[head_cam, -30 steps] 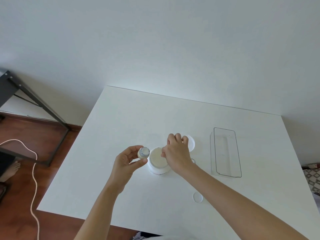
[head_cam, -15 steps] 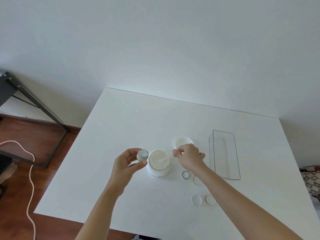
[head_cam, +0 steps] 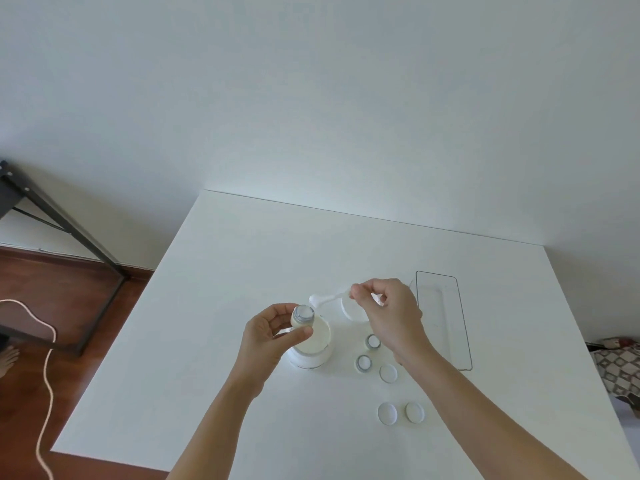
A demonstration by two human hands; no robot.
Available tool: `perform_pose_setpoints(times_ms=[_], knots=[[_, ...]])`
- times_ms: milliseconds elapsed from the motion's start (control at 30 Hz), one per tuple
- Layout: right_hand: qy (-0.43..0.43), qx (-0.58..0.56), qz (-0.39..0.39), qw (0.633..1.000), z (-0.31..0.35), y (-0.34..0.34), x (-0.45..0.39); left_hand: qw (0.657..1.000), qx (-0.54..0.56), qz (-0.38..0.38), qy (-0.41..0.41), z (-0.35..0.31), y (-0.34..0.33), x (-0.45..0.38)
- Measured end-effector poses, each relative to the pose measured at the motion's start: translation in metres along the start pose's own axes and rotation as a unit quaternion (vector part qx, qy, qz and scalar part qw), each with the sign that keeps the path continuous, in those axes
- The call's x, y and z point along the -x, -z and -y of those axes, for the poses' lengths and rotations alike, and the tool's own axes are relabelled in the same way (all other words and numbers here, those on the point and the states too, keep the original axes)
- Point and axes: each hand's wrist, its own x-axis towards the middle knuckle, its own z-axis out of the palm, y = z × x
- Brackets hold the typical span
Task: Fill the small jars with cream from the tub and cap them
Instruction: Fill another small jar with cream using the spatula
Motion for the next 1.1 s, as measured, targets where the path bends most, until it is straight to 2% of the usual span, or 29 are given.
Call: perform_pose_setpoints(times_ms=[100,200,367,433,567,700,767,900,967,1100], knots=[[0.075,0.032,-0.042,0.996,0.002,-0.007,0.007,1.000,0.017,0.006,-0.001,-0.005,-0.003,0.000],[0.178,0.091,-0.081,0.976,-0.001,-0.013,0.011,1.000,0.028,0.008,0.003,-0.008,-0.003,0.000],[0.363,0.205,-0.148,0.897,-0.017,-0.013,0.013,0.998,0.055,0.008,0.004,-0.014,-0.003,0.001],[0.404,0.214,-0.153,0.876,-0.023,-0.012,0.014,0.998,0.066,0.006,0.003,-0.015,-0.003,0.001],[0.426,0.207,-0.168,0.865,-0.029,-0.010,0.015,0.998,0.069,0.003,0.000,-0.016,-0.002,-0.001],[0.420,0.201,-0.169,0.868,-0.031,-0.006,0.018,0.998,0.065,-0.001,-0.007,-0.015,-0.001,-0.003],[0.394,0.184,-0.173,0.884,-0.027,-0.005,0.020,0.998,0.065,-0.005,-0.011,-0.015,0.000,-0.003],[0.240,0.090,-0.181,0.950,-0.011,-0.005,0.021,0.998,0.050,0.004,-0.026,-0.015,0.001,-0.003],[0.149,0.062,-0.142,0.977,-0.004,-0.004,0.017,0.999,0.041,0.013,-0.030,-0.016,0.001,-0.003],[0.058,0.065,-0.071,0.994,0.001,-0.002,0.010,0.998,0.033,0.033,-0.031,-0.018,0.000,-0.003]])
